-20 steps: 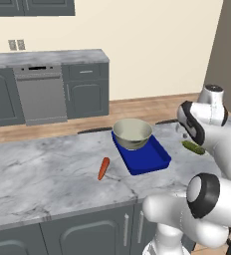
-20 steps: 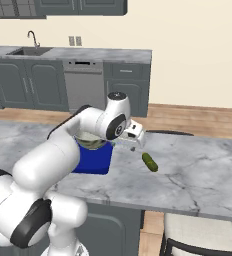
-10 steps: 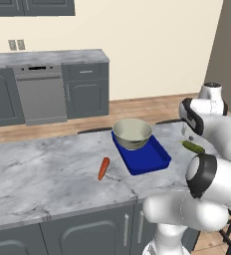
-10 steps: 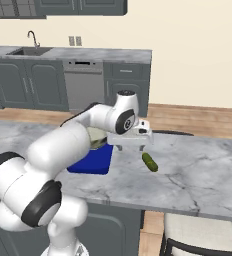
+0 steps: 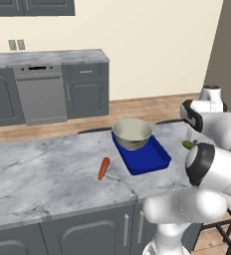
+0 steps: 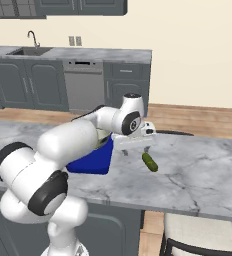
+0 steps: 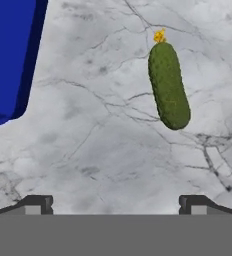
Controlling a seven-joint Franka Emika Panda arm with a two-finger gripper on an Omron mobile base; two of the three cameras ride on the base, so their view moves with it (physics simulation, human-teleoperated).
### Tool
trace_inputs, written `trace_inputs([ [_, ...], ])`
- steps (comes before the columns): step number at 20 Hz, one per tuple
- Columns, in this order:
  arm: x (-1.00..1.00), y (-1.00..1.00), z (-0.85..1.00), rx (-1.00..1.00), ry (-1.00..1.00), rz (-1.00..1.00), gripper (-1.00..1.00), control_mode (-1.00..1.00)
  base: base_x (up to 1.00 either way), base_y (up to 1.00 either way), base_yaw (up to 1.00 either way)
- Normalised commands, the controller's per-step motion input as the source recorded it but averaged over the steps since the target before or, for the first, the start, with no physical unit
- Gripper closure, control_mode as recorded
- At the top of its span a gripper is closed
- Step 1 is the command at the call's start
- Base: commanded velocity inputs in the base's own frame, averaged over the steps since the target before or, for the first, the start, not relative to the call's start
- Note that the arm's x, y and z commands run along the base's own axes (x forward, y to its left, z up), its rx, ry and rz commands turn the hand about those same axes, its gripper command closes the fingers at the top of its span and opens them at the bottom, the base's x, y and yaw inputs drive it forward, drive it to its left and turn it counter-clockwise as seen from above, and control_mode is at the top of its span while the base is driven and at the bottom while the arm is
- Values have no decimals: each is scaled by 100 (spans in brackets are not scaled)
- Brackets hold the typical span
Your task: Place the two vegetables and bowl onto the tray for setting up a vegetable dip station.
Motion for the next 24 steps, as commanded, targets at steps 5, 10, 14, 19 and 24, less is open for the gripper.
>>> trace_inputs([
  [5, 10, -12, -19, 0, 0, 15, -100, -100, 0, 0, 0],
  [10, 18, -10, -16, 0, 1, 9, -100, -100, 0, 0, 0],
  [14, 24, -8, -15, 0, 3, 3, -100, -100, 0, 0, 0],
  [19, 22, -9, -16, 1, 5, 0, -100, -100, 0, 0, 0],
  [24, 27, -8, -16, 2, 9, 0, -100, -100, 0, 0, 0],
])
